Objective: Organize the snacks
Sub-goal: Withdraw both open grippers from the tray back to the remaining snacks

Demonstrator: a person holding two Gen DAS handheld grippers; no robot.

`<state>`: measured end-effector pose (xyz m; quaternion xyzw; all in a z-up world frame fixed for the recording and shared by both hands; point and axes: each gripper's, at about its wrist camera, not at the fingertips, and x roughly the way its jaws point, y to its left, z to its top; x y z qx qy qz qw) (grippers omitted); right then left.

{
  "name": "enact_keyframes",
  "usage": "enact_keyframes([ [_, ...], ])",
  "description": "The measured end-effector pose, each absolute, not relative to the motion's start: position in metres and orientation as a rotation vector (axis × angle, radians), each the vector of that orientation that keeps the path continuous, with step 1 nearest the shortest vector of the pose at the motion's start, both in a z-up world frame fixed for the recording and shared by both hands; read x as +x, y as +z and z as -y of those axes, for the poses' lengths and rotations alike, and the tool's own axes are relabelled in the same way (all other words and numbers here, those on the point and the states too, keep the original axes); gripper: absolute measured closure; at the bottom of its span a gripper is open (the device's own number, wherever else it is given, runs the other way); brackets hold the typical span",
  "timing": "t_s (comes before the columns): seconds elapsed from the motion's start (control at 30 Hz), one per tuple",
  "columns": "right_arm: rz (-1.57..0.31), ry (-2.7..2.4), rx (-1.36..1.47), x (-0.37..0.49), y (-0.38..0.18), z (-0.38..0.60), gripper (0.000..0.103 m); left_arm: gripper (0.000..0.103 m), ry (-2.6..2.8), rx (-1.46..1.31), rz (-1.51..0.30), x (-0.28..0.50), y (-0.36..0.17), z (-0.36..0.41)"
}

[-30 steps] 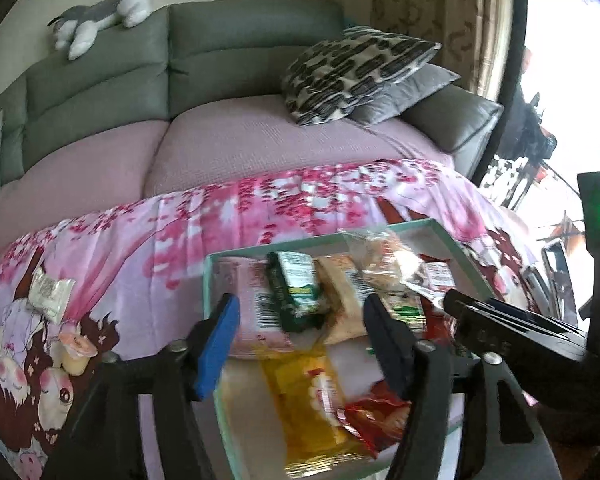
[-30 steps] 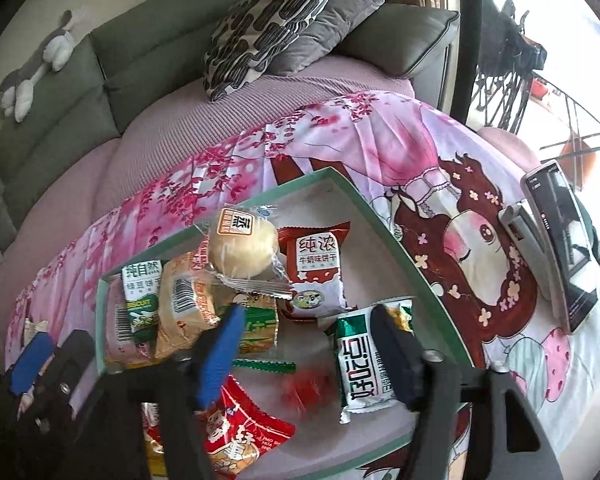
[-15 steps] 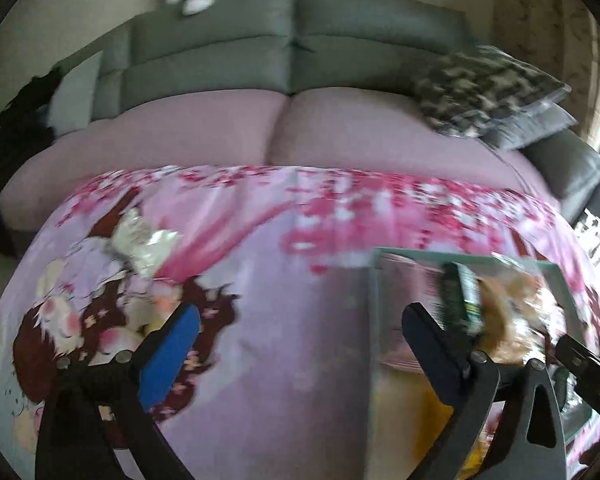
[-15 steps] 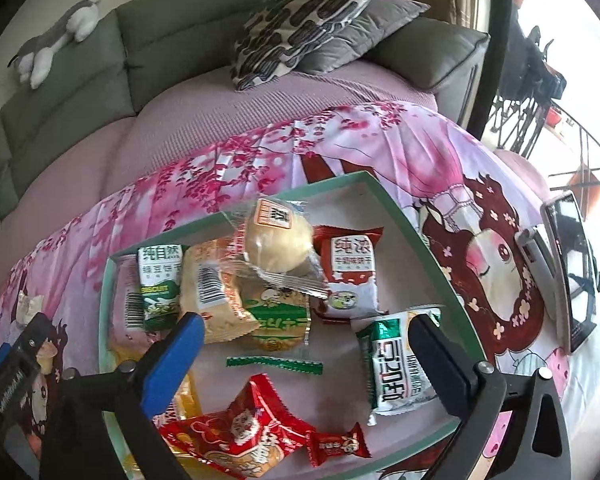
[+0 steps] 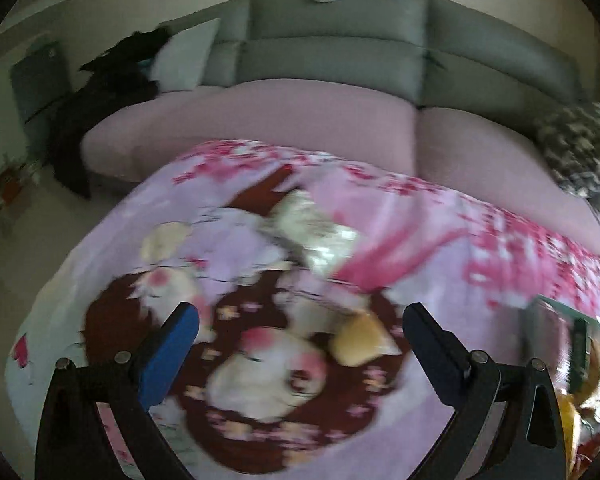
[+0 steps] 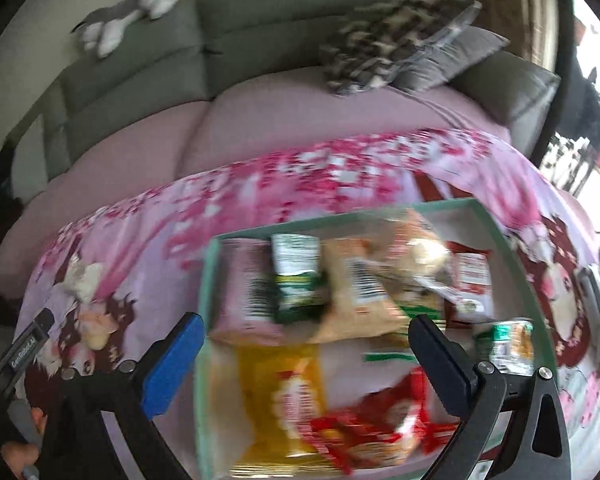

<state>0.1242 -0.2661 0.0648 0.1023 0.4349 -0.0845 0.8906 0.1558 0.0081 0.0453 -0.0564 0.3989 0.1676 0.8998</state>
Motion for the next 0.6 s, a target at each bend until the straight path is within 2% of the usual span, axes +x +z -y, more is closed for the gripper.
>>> enact_keyframes([
  [0.33, -0.92, -0.058, 0.145, 0.136, 0.054, 0.203, 0.0, 0.001, 0.509, -0.156, -0.838, 0.14, 0.044, -0.08],
  [0.6, -0.93, 0.048, 0.146, 0.144, 0.043, 0.161, 0.0, 0.001, 0.52, -0.185, -0.842, 0.133, 0.042, -0.104],
])
